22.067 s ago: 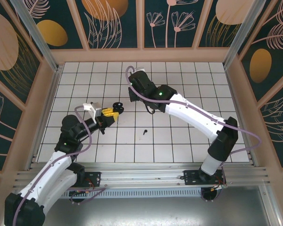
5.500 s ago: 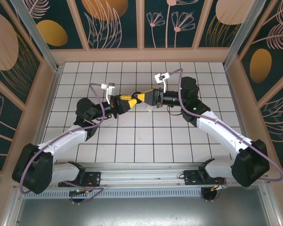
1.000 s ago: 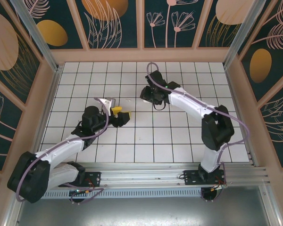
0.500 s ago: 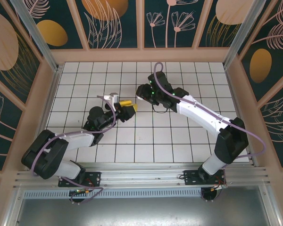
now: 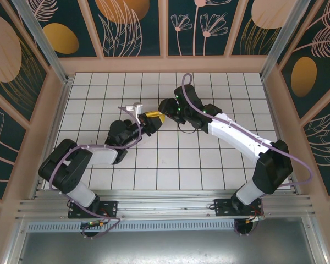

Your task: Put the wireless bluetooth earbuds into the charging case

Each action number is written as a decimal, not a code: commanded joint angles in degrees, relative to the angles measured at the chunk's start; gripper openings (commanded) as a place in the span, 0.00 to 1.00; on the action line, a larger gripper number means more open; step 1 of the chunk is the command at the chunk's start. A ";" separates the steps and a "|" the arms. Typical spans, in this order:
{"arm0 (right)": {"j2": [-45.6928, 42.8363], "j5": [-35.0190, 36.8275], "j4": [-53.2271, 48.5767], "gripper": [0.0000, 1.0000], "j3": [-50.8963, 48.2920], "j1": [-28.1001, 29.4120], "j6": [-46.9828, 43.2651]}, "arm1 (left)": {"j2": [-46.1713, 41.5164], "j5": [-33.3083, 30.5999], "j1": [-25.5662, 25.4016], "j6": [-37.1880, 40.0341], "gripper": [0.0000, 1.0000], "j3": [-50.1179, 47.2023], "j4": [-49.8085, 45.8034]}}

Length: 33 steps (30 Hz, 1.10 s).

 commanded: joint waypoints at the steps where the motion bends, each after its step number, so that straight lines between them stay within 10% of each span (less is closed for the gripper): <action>1: -2.63 -0.41 0.59 0.46 0.01 0.42 0.07 | 1.89 0.90 -0.16 -0.64 0.39 2.57 3.49; 25: -19.93 -0.98 16.99 0.61 -10.19 -2.99 -14.64 | -7.60 8.94 0.37 0.06 0.01 3.54 -4.93; 33: -26.23 -21.66 32.02 0.62 -18.45 -7.11 -17.91 | -14.76 16.40 1.90 -4.33 0.00 5.59 -6.76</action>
